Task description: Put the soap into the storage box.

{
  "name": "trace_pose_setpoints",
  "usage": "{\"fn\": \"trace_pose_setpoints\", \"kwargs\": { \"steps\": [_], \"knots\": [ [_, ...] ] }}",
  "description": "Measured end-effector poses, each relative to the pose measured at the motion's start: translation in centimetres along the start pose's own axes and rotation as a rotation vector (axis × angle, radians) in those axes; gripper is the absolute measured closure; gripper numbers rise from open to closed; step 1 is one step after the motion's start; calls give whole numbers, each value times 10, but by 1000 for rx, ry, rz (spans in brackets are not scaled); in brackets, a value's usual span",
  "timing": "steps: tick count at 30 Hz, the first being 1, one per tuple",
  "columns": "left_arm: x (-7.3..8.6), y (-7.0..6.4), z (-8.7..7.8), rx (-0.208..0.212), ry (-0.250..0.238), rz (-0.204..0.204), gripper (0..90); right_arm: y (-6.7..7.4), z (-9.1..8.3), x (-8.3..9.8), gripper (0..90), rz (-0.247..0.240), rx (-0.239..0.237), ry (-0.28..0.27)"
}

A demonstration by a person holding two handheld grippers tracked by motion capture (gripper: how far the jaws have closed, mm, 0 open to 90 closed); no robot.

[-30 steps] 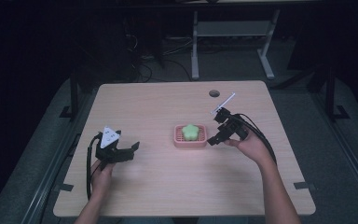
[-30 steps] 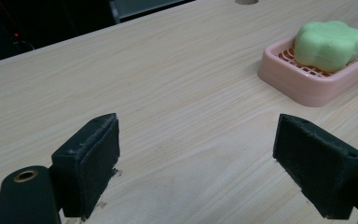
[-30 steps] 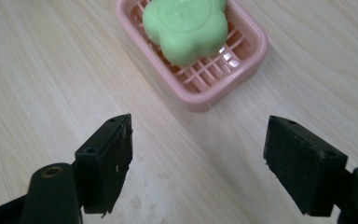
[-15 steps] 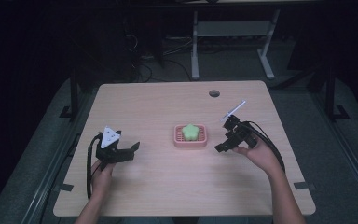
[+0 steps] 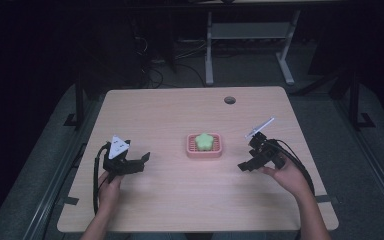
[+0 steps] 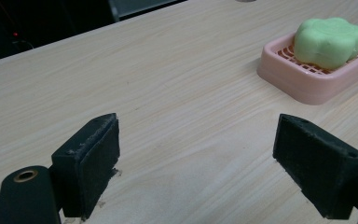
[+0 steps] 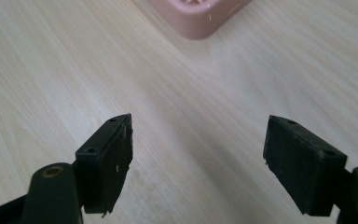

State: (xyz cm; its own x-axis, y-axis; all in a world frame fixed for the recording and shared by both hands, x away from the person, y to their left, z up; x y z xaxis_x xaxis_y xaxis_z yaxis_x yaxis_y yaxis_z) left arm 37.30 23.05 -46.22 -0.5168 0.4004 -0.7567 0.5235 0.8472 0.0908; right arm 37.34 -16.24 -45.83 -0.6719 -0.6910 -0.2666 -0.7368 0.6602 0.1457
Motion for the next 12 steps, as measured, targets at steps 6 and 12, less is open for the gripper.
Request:
{"fn": "trace_pose_setpoints", "kwargs": {
  "steps": [6, 12],
  "knots": [
    [1, 1, 0, -2, 8, 6, 143, 0, 1, 16, 238, 13, 1, -22],
    [0, 1, 0, -4, 5, 5, 143, 4, 3, 35, 238, 27, 4, -39]
  ]
}}
Point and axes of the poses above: each handheld gripper's, and its own axes: z roughly forward along the jaws, x roughly out of its underside, y roughly to its left, the point moved 6 cm from there along z, roughly forward along the jaws, and after that the axes turned 12 degrees about y, right-handed, at the moved point
